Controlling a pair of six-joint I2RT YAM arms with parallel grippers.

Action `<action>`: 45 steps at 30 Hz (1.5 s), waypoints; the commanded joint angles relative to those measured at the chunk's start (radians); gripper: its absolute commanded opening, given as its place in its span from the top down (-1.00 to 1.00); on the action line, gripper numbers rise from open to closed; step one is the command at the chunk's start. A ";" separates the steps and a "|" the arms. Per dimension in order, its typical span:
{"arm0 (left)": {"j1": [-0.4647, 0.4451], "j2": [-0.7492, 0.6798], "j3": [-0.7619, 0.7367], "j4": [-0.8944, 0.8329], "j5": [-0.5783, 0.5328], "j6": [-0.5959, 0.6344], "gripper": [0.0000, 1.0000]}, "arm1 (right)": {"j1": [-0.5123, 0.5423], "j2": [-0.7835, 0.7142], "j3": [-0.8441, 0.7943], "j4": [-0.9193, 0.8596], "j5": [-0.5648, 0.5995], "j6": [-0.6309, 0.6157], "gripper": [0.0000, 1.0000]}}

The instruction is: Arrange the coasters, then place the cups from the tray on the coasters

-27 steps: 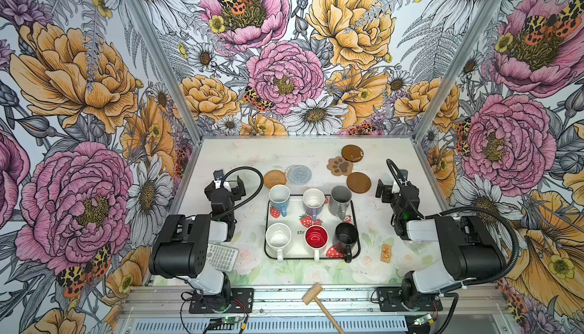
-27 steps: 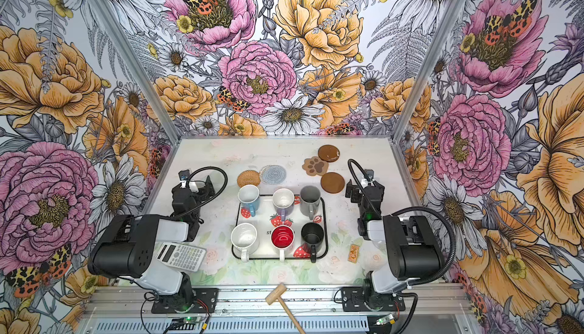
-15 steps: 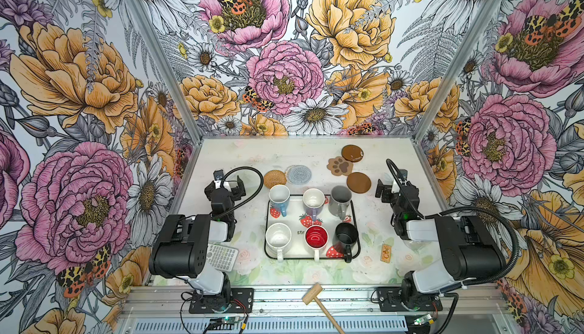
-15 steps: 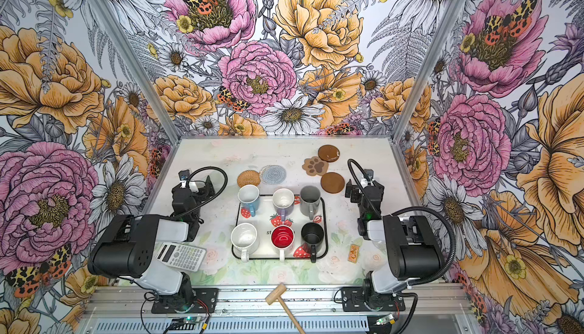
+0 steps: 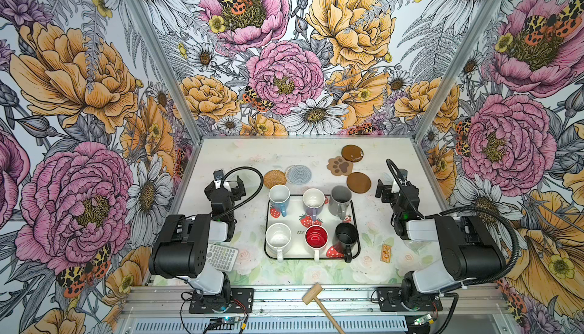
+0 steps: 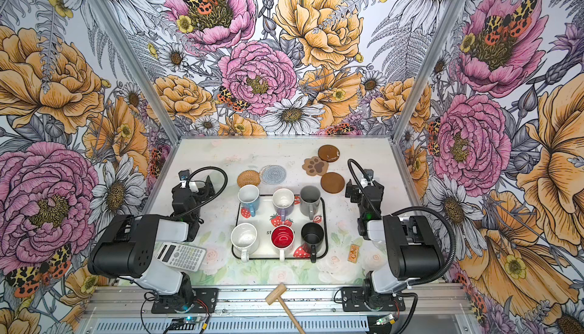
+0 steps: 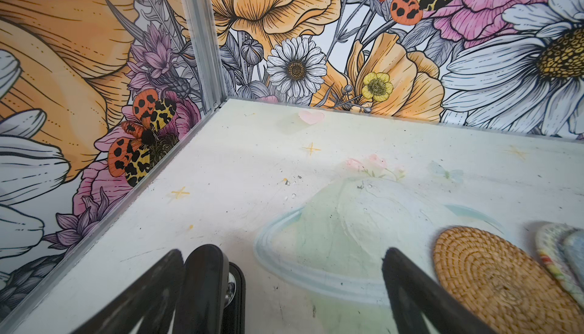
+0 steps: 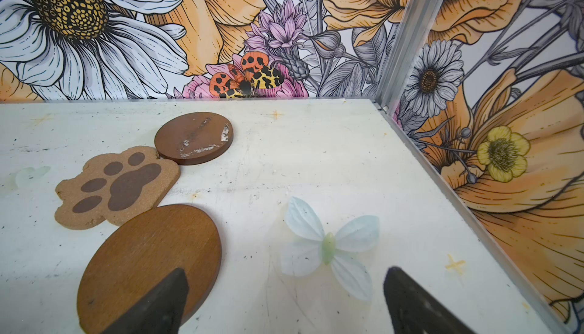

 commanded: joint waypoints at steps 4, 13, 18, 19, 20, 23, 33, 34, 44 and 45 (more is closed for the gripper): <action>-0.002 -0.008 0.003 0.006 0.016 -0.002 -0.98 | -0.009 0.009 0.020 0.011 -0.013 0.009 -0.96; -0.002 -0.008 0.004 0.005 0.019 -0.002 -0.98 | -0.009 0.008 0.020 0.011 -0.013 0.009 -0.92; 0.001 -0.012 0.003 0.003 0.018 -0.003 -0.98 | -0.009 0.004 0.023 0.008 0.004 0.014 -0.92; 0.000 -0.029 0.006 -0.019 0.008 -0.009 -0.98 | -0.009 -0.003 0.028 -0.013 0.014 0.022 -0.92; -0.002 -0.060 0.010 -0.054 -0.005 -0.011 -0.98 | -0.008 -0.011 0.030 -0.019 0.030 0.029 -0.92; 0.000 -0.183 0.033 -0.204 -0.038 -0.025 -0.98 | -0.008 -0.059 0.080 -0.154 0.085 0.049 -0.91; -0.064 -0.439 0.252 -0.772 0.022 -0.037 -0.98 | 0.001 -0.171 0.383 -0.755 0.021 0.104 -0.80; -0.075 -0.440 0.295 -0.841 0.028 -0.047 -0.97 | 0.006 -0.167 0.424 -0.820 0.013 0.115 -0.78; -0.156 -0.311 0.594 -1.153 0.257 -0.171 -0.89 | 0.110 0.085 0.882 -1.151 -0.069 0.160 -0.76; -0.160 -0.296 0.616 -1.164 0.287 -0.179 -0.88 | 0.111 0.122 0.930 -1.174 -0.087 0.162 -0.76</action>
